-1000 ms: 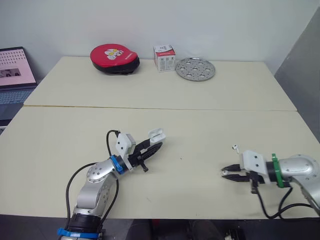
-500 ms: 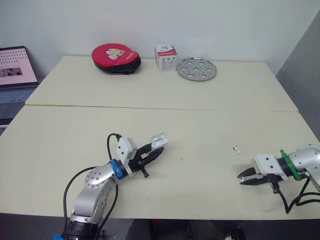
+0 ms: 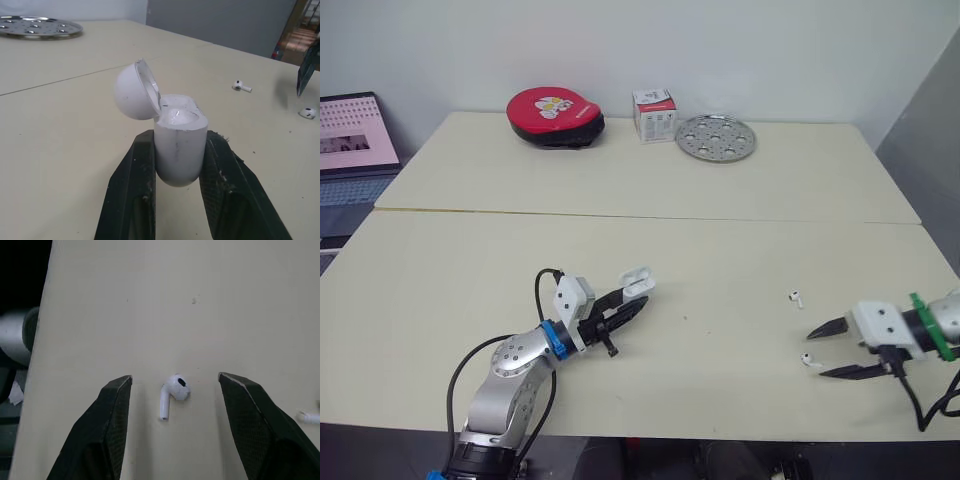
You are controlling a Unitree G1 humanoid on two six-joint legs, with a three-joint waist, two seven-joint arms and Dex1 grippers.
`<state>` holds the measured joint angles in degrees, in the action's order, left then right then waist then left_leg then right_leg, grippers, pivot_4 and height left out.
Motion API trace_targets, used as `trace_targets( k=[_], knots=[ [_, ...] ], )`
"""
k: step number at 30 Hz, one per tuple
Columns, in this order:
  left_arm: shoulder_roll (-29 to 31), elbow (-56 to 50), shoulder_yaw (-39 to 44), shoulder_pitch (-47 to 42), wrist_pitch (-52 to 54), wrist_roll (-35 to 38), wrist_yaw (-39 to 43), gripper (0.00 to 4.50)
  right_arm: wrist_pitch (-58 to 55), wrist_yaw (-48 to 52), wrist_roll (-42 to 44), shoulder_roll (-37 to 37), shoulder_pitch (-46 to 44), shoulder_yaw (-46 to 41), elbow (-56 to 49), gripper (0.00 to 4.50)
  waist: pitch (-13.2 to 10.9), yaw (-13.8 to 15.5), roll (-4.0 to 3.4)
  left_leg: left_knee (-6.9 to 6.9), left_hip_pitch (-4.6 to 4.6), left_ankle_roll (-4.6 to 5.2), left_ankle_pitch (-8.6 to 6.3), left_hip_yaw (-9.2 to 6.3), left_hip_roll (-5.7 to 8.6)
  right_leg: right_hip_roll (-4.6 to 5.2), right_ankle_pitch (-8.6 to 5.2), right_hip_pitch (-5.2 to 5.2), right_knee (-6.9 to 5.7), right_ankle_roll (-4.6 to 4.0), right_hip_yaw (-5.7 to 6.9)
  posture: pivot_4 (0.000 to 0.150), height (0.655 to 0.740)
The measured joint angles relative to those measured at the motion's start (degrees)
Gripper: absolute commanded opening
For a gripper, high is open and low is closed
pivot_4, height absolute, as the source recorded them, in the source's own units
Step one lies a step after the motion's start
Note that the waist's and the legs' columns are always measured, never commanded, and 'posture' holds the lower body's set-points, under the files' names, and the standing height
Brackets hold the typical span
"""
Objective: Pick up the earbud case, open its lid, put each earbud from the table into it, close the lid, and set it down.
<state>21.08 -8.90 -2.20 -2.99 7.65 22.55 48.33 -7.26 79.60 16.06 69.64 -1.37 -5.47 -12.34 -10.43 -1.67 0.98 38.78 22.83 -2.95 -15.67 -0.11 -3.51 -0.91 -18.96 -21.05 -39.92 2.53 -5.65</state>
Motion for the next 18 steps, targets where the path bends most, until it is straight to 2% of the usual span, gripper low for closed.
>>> trace_targets(
  k=[6,10,14,18],
  knots=[
    [-0.1,0.0,-1.0,-0.1,0.0,0.0,0.0,0.81,-24.6,-11.0,-7.3,4.6,5.1,0.2,-17.1,2.85,0.0,0.0,0.02,-0.01,0.05,-0.01,0.01,0.06,0.03,0.01,-0.01,-0.08,0.02,0.01,-0.06,0.150,0.7400],
    [-0.2,0.1,-1.4,-0.2,0.0,-0.1,-0.1,0.81,-30.2,-13.2,-9.5,4.0,2.1,7.1,-20.8,2.85,0.0,-0.1,0.05,-0.01,0.05,-0.01,0.00,0.06,0.03,0.00,-0.01,-0.10,0.04,0.01,-0.05,0.150,0.7400],
    [-0.4,0.2,-2.1,-0.3,0.1,-0.1,-0.2,0.81,-32.7,-14.3,-12.0,0.9,-4.7,15.1,-19.6,2.85,0.0,-0.2,0.05,-0.01,0.07,-0.01,0.00,0.11,0.04,0.00,-0.01,-0.16,0.04,0.01,-0.11,0.150,0.7400],
    [-0.5,0.2,-2.1,-0.1,0.0,-0.2,-0.3,0.81,-34.6,-14.3,-12.8,-0.6,-8.9,18.6,-18.2,2.85,0.0,-0.1,0.05,-0.02,0.11,0.00,0.00,0.08,0.02,0.00,-0.01,-0.20,0.04,0.01,-0.06,0.150,0.7400]
  ],
)
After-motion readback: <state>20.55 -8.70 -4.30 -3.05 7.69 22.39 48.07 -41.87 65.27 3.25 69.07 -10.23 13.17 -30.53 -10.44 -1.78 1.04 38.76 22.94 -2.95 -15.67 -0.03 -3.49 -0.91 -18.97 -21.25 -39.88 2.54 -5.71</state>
